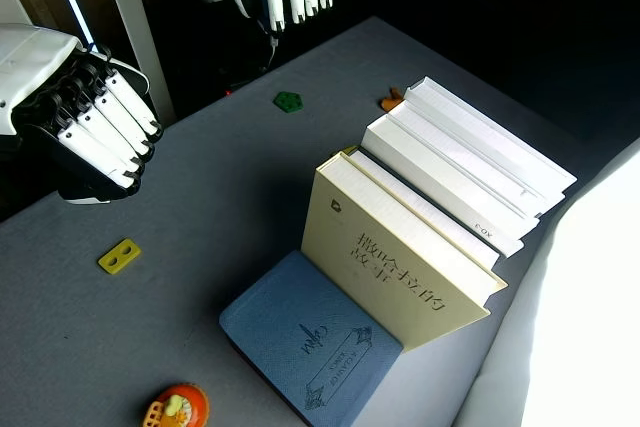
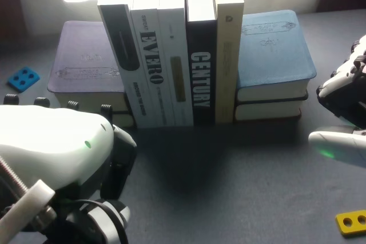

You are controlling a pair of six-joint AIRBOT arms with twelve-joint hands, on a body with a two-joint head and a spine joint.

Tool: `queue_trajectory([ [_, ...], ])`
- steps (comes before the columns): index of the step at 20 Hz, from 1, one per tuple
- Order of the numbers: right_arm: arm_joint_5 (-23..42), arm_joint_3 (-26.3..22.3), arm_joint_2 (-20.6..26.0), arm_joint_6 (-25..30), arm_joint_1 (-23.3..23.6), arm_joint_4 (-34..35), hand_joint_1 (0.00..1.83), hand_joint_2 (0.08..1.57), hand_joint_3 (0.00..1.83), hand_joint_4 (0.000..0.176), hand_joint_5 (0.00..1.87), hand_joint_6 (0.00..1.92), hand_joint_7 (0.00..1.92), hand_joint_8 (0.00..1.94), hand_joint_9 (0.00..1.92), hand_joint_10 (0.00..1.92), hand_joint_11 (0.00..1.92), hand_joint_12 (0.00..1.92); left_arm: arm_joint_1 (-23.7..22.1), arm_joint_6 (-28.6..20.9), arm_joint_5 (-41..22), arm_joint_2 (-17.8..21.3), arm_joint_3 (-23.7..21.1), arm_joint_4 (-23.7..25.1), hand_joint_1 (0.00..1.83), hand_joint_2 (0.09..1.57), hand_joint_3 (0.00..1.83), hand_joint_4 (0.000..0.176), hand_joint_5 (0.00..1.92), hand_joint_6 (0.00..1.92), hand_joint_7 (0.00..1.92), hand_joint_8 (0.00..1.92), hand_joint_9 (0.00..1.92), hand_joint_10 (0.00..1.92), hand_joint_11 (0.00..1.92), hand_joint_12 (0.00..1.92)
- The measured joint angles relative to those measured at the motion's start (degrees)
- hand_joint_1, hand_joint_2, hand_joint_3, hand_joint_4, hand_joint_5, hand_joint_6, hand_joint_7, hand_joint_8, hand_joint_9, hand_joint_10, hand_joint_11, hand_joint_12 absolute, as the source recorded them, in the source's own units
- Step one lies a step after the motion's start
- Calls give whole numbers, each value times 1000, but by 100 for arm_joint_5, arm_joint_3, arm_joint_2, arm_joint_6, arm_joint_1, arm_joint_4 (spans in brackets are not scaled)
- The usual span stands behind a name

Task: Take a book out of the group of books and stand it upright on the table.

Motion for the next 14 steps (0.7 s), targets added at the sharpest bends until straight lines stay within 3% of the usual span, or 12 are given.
queue_trajectory([
  [3,-44,-24,2,-44,0,4,0,1101,93,10,0,0,0,0,0,0,0,0,0,42,-22,0,0,-44,73,1348,16,30,20,5,73,4,56,11,0,147],
  [4,-52,-28,0,-55,0,-2,0,1103,89,9,0,0,0,0,0,0,0,0,0,35,7,0,0,-4,89,1353,11,26,25,5,78,4,60,9,0,150],
  [6,9,-42,2,-79,0,-2,0,1101,83,8,0,0,0,0,0,0,0,0,0,44,4,0,0,46,96,1348,4,35,35,5,82,2,52,3,0,113],
  [10,-11,-72,2,-227,0,-11,0,1127,86,2,0,0,0,0,0,0,0,0,0,42,-7,0,0,-7,9,1368,3,26,44,1,93,2,56,0,0,86],
  [12,2,-83,2,-330,0,-9,0,1139,86,0,0,0,0,0,0,0,0,0,0,42,-4,0,0,-4,5,1353,3,38,86,0,153,3,126,2,0,209],
  [14,20,-120,0,-673,15,197,0,1139,81,8,0,0,0,0,0,0,0,0,0,42,-13,0,0,-4,0,1342,0,42,53,0,145,3,108,0,0,175],
])
